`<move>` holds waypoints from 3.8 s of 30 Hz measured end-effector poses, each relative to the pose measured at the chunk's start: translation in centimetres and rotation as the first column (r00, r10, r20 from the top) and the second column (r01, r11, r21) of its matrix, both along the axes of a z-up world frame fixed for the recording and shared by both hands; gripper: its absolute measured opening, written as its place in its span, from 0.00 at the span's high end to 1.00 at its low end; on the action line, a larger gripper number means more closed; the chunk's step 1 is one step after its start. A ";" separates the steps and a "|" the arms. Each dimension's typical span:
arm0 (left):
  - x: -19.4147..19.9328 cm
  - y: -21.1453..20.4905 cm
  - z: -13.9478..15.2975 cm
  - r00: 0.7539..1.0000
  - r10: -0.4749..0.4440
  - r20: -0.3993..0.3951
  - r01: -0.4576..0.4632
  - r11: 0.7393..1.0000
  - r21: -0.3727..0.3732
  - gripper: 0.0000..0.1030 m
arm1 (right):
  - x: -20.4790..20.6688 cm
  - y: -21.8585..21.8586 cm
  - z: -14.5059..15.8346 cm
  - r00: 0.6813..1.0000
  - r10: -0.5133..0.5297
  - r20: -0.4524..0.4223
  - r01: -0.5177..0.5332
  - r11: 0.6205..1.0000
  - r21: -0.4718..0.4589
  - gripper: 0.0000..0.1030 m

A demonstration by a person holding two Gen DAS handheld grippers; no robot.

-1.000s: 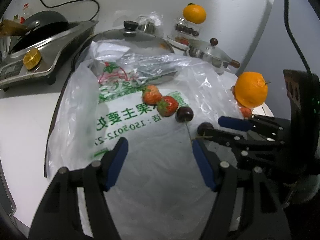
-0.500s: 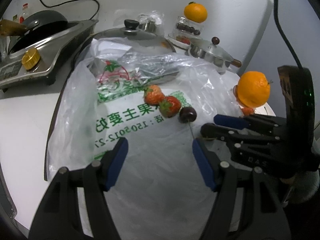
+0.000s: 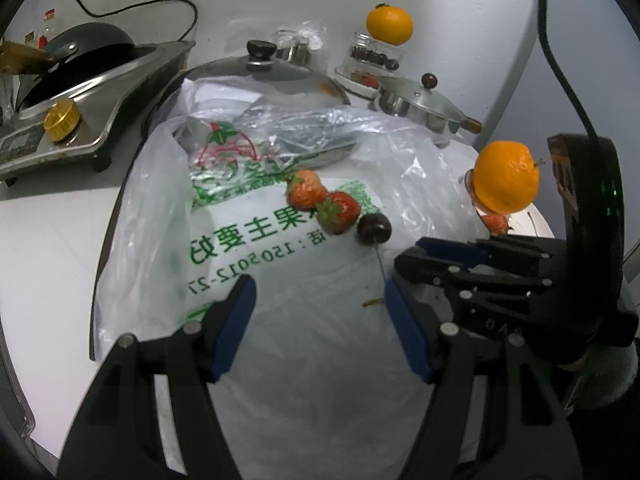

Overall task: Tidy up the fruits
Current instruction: 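Lower the right gripper onto a dark cherry in the bag and close, then lower the left gripper to a cherry in the bag while the right gripper lifts its cherry, then close the left gripper on the dark cherry and lift it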

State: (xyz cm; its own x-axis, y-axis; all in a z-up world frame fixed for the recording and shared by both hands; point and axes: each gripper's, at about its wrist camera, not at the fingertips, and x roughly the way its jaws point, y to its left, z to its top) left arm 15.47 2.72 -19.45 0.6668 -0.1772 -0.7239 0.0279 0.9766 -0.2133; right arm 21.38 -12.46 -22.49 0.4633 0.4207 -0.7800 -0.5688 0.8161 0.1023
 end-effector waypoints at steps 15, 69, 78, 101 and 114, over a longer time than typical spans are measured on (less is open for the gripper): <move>0.2 -2.2 1.1 0.999 -0.037 0.025 0.036 0.998 0.045 0.34 | -1.3 -3.8 3.4 0.996 -0.048 0.076 0.042 0.996 0.077 0.72; 6.8 -8.7 -1.7 0.983 -0.176 -0.046 0.179 0.979 0.095 0.38 | 0.5 -9.9 4.4 0.991 -0.095 0.098 0.073 0.975 0.210 0.72; 6.5 -9.6 -0.5 0.976 -0.217 -0.012 0.216 0.964 0.152 0.38 | 0.6 -10.0 4.2 0.990 -0.100 0.096 0.078 0.975 0.208 0.72; 7.2 -8.6 -1.5 0.983 -0.177 -0.056 0.185 0.964 0.193 0.51 | 1.0 -9.6 3.9 0.992 -0.087 0.089 0.067 0.975 0.211 0.72; 7.9 -9.3 -2.1 0.987 -0.147 -0.064 0.158 0.958 0.237 0.51 | 1.0 -10.0 3.8 0.992 -0.092 0.088 0.071 0.974 0.216 0.72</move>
State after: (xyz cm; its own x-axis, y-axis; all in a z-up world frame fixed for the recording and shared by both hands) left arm 23.32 -6.57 -21.58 0.6107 -0.0911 -0.7866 0.1766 0.9840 0.0231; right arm 22.35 -22.41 -18.65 0.5720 0.5293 -0.6267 -0.5169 0.8258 0.2256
